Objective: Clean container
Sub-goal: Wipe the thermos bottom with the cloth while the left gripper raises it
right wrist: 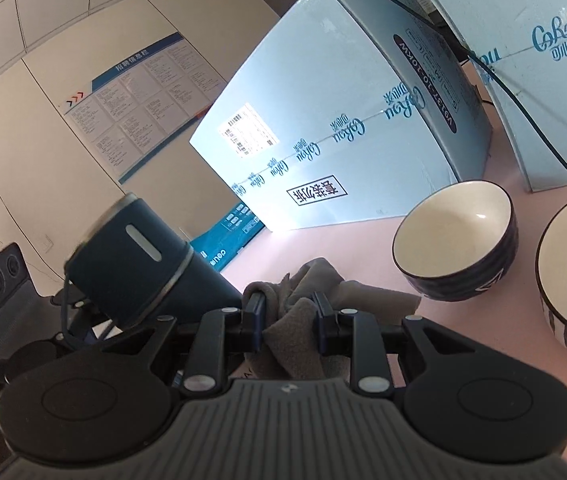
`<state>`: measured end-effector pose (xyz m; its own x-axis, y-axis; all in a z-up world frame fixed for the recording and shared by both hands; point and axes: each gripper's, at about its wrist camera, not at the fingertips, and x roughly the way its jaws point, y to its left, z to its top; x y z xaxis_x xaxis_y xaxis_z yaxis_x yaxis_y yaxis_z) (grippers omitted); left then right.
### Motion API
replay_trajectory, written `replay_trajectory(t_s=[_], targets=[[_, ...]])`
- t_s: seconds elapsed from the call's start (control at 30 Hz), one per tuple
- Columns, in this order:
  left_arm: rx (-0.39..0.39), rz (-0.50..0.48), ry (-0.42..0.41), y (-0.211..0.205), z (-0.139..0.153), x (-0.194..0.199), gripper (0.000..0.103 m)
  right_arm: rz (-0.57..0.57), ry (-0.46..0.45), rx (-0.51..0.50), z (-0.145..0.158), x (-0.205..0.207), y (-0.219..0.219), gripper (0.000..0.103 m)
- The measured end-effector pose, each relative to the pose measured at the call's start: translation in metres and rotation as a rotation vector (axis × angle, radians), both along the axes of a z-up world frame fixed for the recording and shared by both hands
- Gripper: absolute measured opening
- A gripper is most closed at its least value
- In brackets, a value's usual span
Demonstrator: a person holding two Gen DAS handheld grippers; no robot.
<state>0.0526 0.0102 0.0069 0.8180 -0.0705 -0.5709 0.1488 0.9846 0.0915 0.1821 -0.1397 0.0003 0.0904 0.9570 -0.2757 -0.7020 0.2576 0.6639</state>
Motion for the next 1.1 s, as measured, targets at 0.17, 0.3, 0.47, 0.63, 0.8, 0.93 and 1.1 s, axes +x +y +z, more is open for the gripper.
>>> replay_trajectory(t_s=[0.17, 0.3, 0.47, 0.63, 0.8, 0.93, 1.1], targets=[[-0.001, 0.001, -0.001, 0.001, 0.000, -0.001, 0.062, 0.004, -0.011, 0.114, 0.032, 0.003, -0.005, 0.028], [-0.001, 0.004, -0.002, 0.000, 0.000, -0.001, 0.062, 0.012, -0.025, 0.150, 0.043, 0.004, -0.004, 0.028], [0.004, 0.006, -0.001, 0.000, 0.001, -0.001, 0.062, 0.006, 0.005, 0.112, 0.026, 0.006, 0.002, 0.028], [0.023, 0.015, 0.002, -0.003, 0.000, -0.003, 0.063, -0.006, 0.039, 0.058, 0.006, 0.005, 0.004, 0.028], [0.056, 0.030, 0.030, -0.008, -0.003, -0.002, 0.076, -0.007, 0.045, 0.041, 0.000, 0.003, 0.003, 0.030], [0.059, 0.037, 0.053, -0.011, -0.007, -0.001, 0.081, -0.018, 0.039, 0.041, 0.002, 0.002, 0.001, 0.030], [0.051, 0.055, 0.079, -0.011, -0.009, 0.000, 0.089, -0.022, 0.026, 0.068, 0.011, 0.002, -0.003, 0.030]])
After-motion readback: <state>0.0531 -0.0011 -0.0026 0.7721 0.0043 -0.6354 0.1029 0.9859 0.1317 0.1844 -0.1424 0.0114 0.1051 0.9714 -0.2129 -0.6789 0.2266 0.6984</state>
